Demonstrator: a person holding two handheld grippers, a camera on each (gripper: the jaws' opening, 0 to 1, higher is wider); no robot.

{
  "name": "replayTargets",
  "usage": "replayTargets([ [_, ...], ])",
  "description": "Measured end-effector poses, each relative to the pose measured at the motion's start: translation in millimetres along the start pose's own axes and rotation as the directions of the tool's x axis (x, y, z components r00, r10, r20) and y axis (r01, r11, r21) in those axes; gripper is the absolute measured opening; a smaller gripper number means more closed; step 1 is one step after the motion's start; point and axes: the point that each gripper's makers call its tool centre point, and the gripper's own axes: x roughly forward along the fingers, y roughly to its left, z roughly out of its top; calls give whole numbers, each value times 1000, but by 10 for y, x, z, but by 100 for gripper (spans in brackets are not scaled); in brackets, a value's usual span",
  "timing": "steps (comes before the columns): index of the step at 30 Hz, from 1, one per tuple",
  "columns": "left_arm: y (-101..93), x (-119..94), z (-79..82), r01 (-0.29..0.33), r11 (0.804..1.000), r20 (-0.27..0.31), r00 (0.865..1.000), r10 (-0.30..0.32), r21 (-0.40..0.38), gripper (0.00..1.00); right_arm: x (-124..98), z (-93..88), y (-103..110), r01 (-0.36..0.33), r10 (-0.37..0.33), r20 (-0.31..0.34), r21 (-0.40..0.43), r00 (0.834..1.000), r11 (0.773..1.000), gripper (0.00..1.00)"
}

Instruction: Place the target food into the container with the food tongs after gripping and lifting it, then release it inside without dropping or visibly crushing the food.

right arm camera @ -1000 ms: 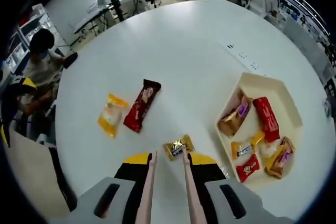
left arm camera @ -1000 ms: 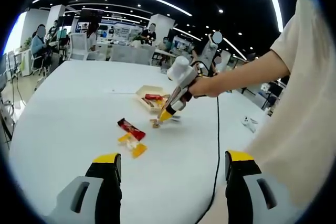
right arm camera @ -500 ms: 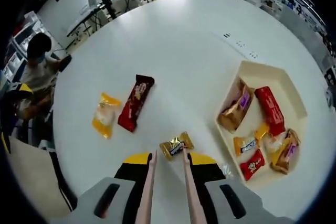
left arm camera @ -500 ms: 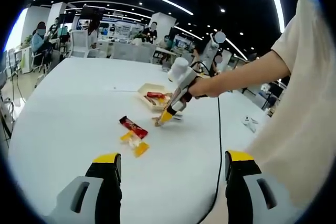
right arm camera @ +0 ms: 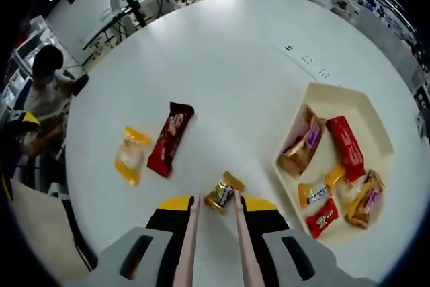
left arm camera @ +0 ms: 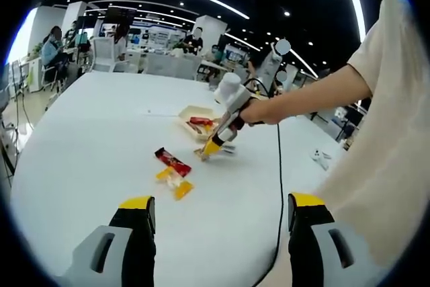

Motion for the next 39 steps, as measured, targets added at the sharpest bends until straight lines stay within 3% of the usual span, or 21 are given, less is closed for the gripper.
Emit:
replayTargets([
  [12,22,-56,-60,-23,1000,-6,1000,23,-17,80,106,91,-3,32,-32,15,-16,999,999,26],
  [15,14,-62,-73,-27,999,-9,1000,27,-20,80,129,74,-6,45,-45,6,-72,999,996,26],
  [21,-18,-57,-83,-29,999,-10,1000,29,-22,80,111,75,-6,42,-40,17,-75,999,996,26],
  [30,-47,-53,-80,-32,999,-7,999,32,-24,80,124,60,1,55,-52,24,-147,998,988,26],
  [39,-86,-64,-98,-31,999,-9,999,31,-20,80,121,48,8,112,-100,87,-153,991,982,25],
])
